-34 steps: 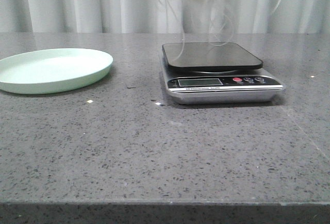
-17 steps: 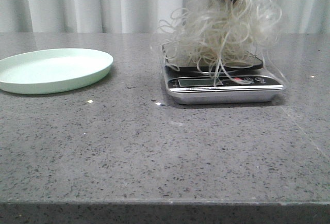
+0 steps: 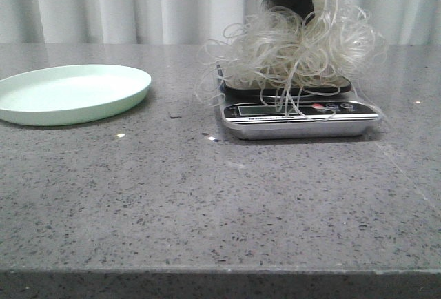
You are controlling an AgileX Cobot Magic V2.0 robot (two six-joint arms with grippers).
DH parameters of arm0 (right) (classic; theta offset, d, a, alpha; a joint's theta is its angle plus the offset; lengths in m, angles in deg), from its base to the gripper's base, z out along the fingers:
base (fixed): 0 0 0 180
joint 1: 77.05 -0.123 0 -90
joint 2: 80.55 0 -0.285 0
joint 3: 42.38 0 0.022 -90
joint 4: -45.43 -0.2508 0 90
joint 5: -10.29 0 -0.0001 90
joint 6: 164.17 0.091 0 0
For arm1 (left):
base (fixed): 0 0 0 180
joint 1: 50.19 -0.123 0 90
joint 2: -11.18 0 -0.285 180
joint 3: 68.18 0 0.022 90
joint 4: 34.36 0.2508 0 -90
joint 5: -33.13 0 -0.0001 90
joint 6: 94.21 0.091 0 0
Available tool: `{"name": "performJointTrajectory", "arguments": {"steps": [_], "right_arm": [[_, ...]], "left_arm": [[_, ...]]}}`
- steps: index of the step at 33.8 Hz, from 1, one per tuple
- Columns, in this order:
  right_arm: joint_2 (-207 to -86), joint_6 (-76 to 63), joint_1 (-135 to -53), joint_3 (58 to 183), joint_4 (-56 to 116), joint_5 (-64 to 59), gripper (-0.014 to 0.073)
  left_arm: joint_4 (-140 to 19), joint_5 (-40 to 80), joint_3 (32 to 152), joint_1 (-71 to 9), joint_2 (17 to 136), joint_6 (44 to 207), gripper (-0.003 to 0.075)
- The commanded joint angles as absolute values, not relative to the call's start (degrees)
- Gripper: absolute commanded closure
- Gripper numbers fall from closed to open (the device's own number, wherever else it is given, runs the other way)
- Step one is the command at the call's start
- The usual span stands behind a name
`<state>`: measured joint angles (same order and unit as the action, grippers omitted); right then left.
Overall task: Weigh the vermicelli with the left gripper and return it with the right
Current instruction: 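Carry the vermicelli with the left gripper onto the scale and release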
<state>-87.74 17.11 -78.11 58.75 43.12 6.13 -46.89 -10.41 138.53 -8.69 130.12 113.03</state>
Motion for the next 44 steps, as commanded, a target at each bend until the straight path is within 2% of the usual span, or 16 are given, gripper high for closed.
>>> {"name": "performJointTrajectory", "arguments": {"steps": [1,8,10,12,17,24,31,39,44], "right_arm": [[-86.8,17.0,-77.9,59.3,43.3,10.3,0.0442],[-86.8,17.0,-77.9,59.3,43.3,10.3,0.0442],[-86.8,17.0,-77.9,59.3,43.3,10.3,0.0442],[-86.8,17.0,-77.9,59.3,43.3,10.3,0.0442],[-86.8,17.0,-77.9,59.3,43.3,10.3,0.0442],[-86.8,17.0,-77.9,59.3,43.3,10.3,0.0442],[-86.8,17.0,-77.9,59.3,43.3,10.3,0.0442],[-86.8,17.0,-77.9,59.3,43.3,10.3,0.0442],[-86.8,17.0,-77.9,59.3,43.3,10.8,0.0442]], "left_arm": [[-46.7,-9.2,140.3,-8.6,127.5,112.9,0.0505],[-46.7,-9.2,140.5,-8.6,126.7,112.2,0.0255],[-46.7,-9.3,140.5,-8.6,126.1,110.9,0.0207],[-46.7,-9.3,140.5,-8.6,125.6,110.2,0.0182],[-46.8,-10.5,140.5,-8.6,122.6,109.6,0.0181],[-47.0,-14.8,140.5,-8.6,116.5,109.6,0.0241],[-46.3,-18.6,140.4,-9.8,111.3,108.0,0.0368],[-46.7,-21.4,134.1,-18.1,103.9,103.3,0.0542],[-46.8,-18.2,124.6,-23.4,95.5,103.3,0.0577]]}}
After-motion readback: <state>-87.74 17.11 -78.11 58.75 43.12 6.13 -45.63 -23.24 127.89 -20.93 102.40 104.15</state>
